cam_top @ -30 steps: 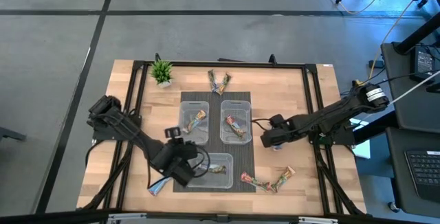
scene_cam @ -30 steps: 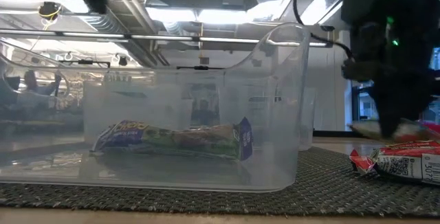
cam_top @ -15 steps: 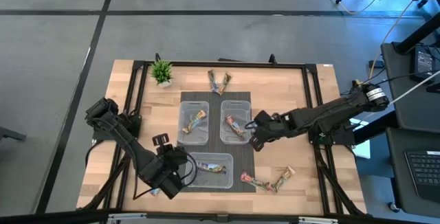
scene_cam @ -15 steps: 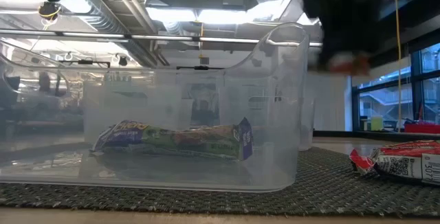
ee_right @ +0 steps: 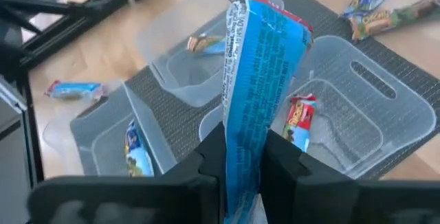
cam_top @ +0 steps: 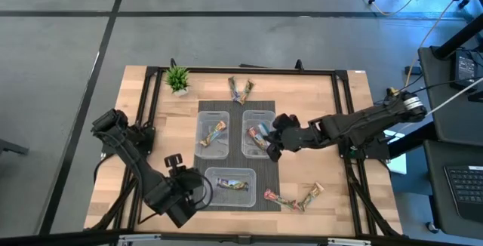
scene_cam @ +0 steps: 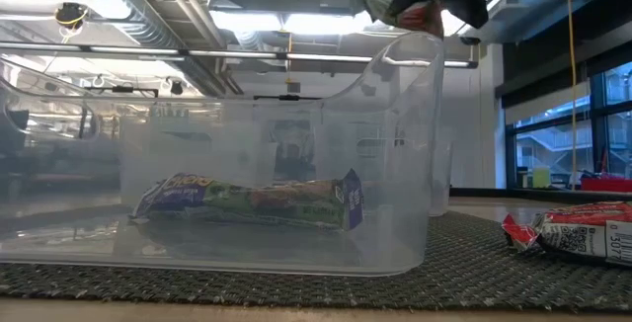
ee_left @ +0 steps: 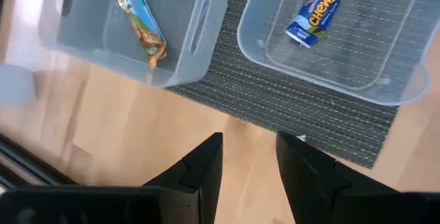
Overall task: Pick and place Granola Bars by type
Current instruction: Put the top red granola bar into the top right transparent bin
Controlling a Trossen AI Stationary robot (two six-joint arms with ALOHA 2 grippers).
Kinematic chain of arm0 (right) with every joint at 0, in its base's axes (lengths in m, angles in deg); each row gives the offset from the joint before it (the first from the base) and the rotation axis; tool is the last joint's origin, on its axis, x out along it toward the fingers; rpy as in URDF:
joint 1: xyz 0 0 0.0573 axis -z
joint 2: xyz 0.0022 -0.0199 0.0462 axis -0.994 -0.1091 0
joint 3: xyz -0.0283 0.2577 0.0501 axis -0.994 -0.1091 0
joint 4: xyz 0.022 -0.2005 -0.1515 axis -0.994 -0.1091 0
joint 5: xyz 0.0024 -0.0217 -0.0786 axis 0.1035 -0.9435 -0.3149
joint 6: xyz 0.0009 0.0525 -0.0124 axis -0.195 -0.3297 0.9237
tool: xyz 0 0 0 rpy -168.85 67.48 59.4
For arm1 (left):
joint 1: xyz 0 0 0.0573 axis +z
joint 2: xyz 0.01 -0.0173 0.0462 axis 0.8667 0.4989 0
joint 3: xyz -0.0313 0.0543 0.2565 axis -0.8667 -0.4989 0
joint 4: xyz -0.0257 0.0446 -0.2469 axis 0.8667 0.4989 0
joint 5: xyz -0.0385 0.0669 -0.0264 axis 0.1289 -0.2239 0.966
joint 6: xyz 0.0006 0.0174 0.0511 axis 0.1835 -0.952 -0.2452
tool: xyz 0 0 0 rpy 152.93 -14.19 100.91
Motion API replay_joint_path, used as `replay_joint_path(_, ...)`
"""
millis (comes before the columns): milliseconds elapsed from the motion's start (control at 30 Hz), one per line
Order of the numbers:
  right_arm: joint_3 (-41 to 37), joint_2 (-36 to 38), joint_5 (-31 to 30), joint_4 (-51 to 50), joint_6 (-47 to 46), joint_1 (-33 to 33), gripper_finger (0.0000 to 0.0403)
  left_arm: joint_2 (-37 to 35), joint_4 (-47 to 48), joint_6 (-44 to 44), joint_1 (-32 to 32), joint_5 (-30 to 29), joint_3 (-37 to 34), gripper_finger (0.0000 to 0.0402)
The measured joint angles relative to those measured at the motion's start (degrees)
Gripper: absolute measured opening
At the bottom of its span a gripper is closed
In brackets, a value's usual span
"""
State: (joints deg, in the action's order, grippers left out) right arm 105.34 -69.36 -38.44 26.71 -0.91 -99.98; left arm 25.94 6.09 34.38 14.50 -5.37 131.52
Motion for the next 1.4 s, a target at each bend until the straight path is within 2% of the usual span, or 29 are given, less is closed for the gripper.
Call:
replay_joint_path(133, 0.0, -1.7, -0.7, 0.0, -4.0, 2.0, 0.0064, 0.0, 0.3, 4.2, -0.2, 3.6, 0.0, 0.0130)
replay_joint_path(367, 0.0, -7.8, 1.7, 0.0, -2.2, 6.2, 0.0064, 0.0, 0.5, 10.7, -1.1, 3.3, -1.1, 0.0129)
replay_joint_path(533, 0.0, -11.7, 3.3, -0.1, -2.1, 9.0, 0.0064, 0.1, -0.3, 15.5, -1.2, 8.0, -8.1, 0.0129)
replay_joint_path(767, 0.0, -14.5, 8.8, 0.0, -2.1, 11.9, 0.0064, 0.1, -9.4, 17.7, -1.3, 12.8, -16.8, 0.0129)
replay_joint_path(967, 0.0, -16.7, 8.7, -0.1, -2.0, 12.3, 0.0064, 0.1, -18.8, 18.5, -1.3, 13.1, -21.8, 0.0129)
replay_joint_path(1400, 0.0, -19.4, 10.7, 0.1, 0.7, 12.3, 0.0066, 0.0, -21.7, 20.0, -1.2, 10.8, -24.3, 0.0130)
